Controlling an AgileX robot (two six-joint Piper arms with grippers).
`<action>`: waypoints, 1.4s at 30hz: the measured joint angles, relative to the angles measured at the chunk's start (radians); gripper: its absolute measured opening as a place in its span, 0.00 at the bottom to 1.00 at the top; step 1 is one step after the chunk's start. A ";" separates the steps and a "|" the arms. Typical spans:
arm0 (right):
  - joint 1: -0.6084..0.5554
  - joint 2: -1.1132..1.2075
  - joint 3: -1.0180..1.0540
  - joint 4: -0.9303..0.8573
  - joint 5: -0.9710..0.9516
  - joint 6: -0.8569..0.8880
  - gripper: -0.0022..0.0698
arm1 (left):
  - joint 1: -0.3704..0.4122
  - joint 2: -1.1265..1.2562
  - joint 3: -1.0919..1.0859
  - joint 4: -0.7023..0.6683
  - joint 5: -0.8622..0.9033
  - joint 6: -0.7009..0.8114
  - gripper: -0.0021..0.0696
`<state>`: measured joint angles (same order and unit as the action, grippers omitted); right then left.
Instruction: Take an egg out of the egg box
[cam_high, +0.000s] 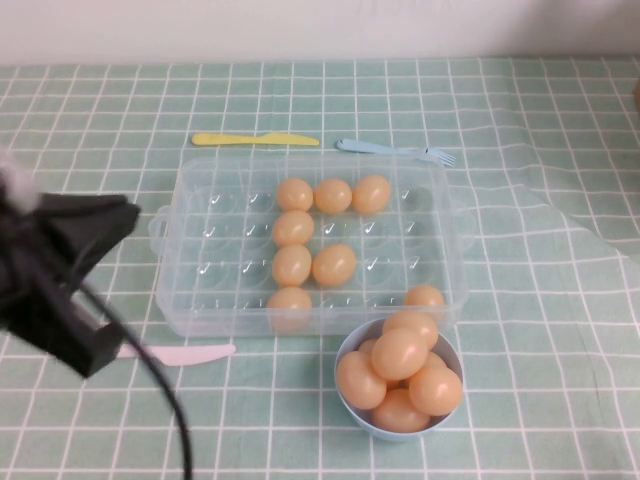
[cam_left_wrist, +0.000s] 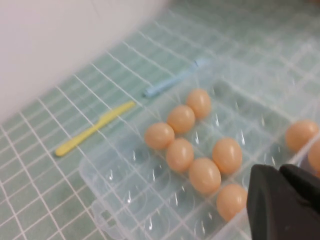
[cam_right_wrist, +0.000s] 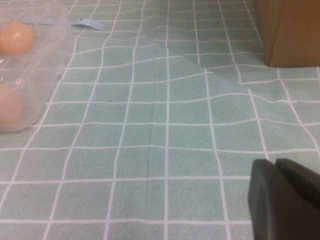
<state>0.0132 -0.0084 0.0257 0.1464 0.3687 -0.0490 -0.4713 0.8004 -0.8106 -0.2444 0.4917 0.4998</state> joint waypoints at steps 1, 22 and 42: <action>0.000 0.000 0.000 0.000 0.000 0.000 0.01 | 0.000 -0.033 0.030 0.000 -0.030 -0.025 0.03; 0.000 0.000 0.000 0.000 0.000 0.000 0.01 | 0.008 -0.184 0.263 0.010 -0.272 -0.059 0.03; 0.000 0.000 0.000 0.000 0.000 0.000 0.01 | 0.411 -0.800 0.835 0.122 -0.579 -0.280 0.03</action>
<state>0.0132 -0.0084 0.0257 0.1464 0.3687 -0.0490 -0.0604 0.0007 0.0240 -0.1226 -0.0873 0.2200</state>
